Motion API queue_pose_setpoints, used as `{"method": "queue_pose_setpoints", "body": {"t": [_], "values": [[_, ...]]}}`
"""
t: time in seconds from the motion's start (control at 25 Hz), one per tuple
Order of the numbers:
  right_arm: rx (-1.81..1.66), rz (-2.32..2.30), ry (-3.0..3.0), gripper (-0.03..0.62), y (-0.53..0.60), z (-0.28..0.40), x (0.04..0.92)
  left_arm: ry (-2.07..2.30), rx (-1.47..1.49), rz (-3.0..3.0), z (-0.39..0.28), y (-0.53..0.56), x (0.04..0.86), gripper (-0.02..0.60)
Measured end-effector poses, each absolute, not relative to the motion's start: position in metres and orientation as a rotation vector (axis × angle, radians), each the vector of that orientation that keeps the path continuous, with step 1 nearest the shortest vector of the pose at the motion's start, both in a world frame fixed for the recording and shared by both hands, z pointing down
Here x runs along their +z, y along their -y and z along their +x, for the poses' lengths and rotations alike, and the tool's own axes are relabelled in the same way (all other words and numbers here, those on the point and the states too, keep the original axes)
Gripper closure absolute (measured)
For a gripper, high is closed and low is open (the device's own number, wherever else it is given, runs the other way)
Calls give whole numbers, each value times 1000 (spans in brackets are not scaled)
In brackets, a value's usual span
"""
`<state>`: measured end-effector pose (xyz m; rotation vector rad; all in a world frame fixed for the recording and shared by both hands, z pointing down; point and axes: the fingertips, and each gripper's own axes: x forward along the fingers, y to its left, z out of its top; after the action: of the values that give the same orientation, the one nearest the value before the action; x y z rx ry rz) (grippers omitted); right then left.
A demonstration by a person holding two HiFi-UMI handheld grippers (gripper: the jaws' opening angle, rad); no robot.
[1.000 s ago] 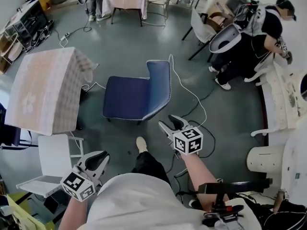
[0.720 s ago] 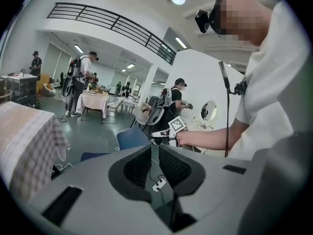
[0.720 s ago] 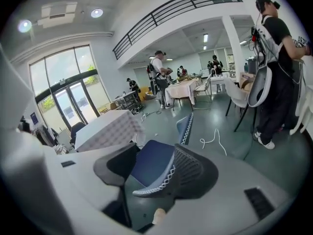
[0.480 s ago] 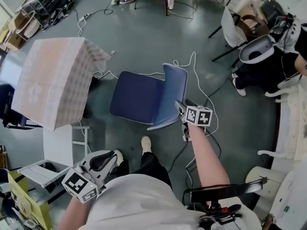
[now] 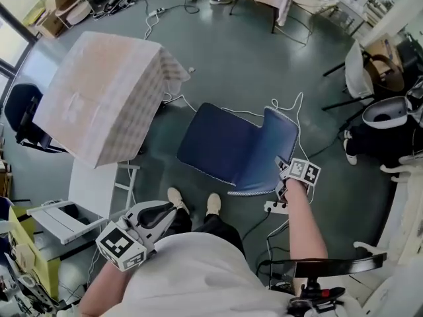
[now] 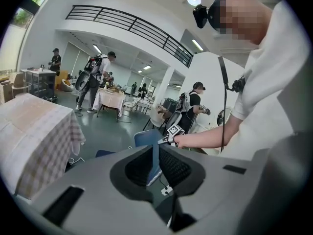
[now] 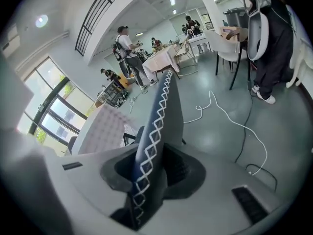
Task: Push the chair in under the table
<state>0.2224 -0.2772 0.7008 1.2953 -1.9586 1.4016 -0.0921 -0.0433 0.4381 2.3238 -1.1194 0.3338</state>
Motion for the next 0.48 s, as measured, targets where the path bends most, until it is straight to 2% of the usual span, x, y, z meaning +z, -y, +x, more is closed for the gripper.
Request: {"method": "queue_pose_setpoints", "body": {"t": [0.12, 0.48], "values": [[1453, 1297, 1971, 504, 276, 210, 699, 1119, 315, 2341, -109, 57, 435, 535], [1544, 1299, 2004, 522, 278, 136, 693, 1102, 288, 2358, -140, 82, 435, 535]]}}
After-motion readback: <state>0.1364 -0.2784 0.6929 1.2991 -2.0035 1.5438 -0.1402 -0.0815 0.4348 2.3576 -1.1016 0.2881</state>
